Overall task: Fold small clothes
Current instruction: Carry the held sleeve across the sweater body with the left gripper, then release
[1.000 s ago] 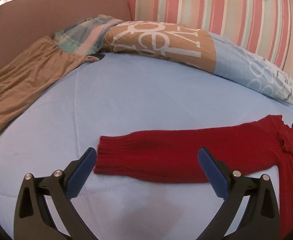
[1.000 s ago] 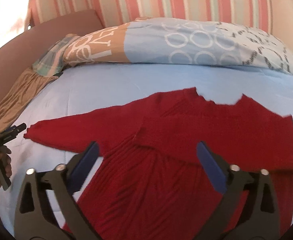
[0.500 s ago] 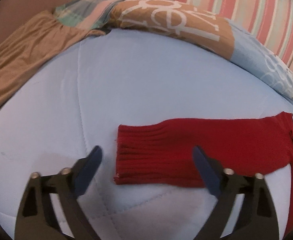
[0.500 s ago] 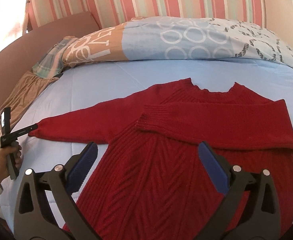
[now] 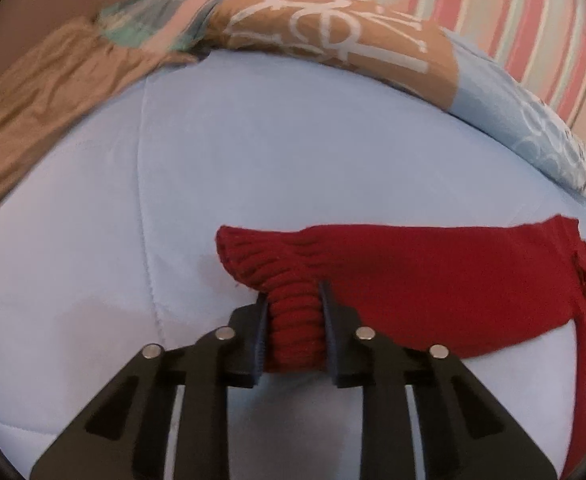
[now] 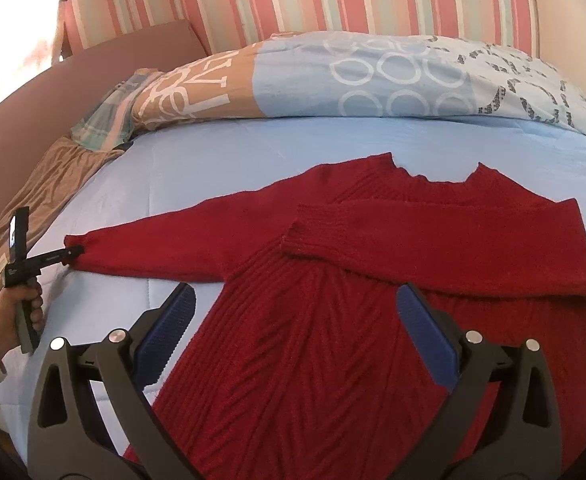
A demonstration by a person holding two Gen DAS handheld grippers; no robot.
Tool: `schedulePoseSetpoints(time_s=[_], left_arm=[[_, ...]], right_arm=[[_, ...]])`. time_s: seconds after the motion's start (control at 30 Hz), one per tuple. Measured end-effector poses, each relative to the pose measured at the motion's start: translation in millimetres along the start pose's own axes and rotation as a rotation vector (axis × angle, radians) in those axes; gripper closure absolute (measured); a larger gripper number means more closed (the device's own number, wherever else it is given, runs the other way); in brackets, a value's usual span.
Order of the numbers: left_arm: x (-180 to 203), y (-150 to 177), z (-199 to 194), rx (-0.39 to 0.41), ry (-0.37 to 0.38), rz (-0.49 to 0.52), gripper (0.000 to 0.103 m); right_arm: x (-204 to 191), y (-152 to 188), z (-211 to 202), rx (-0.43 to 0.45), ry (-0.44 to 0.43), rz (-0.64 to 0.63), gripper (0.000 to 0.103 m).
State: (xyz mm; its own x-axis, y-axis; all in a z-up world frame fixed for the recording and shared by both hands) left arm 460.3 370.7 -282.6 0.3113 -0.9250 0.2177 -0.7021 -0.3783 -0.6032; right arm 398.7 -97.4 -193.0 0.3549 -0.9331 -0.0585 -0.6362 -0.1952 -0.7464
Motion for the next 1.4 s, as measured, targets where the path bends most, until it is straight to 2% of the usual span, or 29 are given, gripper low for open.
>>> schedulePoseSetpoints(time_s=[0.3, 0.53, 0.77, 1.03, 1.4], left_arm=[[38.0, -23.9, -32.2, 0.087, 0.026, 0.025, 0.083], [103.6, -41.7, -59.9, 0.118, 0.076, 0.073, 0.083], [180.9, -46.3, -81.0, 0.138, 0.102, 0.138, 0.083], [302.8, -13.3, -82.3, 0.115, 0.138, 0.265, 0.083], [459.7, 51.1, -59.6, 0.053, 0.196, 0.334, 0.083]], right_arm=[[11.5, -3.1, -13.1, 0.020, 0.005, 0.007, 0.003], [30.5, -3.3, -26.9, 0.026, 0.024, 0.010, 0.003], [70.2, 1.4, -47.0, 0.035, 0.071, 0.038, 0.003], [127.1, 15.4, -77.8, 0.052, 0.116, 0.091, 0.003], [211.2, 44.2, -112.3, 0.065, 0.179, 0.165, 0.003]])
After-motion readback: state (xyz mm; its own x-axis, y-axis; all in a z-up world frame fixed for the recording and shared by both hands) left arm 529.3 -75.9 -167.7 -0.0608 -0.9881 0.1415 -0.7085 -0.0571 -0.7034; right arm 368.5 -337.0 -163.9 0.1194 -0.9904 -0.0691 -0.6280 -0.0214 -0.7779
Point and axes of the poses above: each gripper's, at about its wrist camera, not at the fingertips, and z roughly the way its jaws point, x to its right, y to its underside, the point moved 8 cm from there along z, roughly the way its jaws point, and after that the axes turned 11 degrees about -z, right-handed, at the moved point
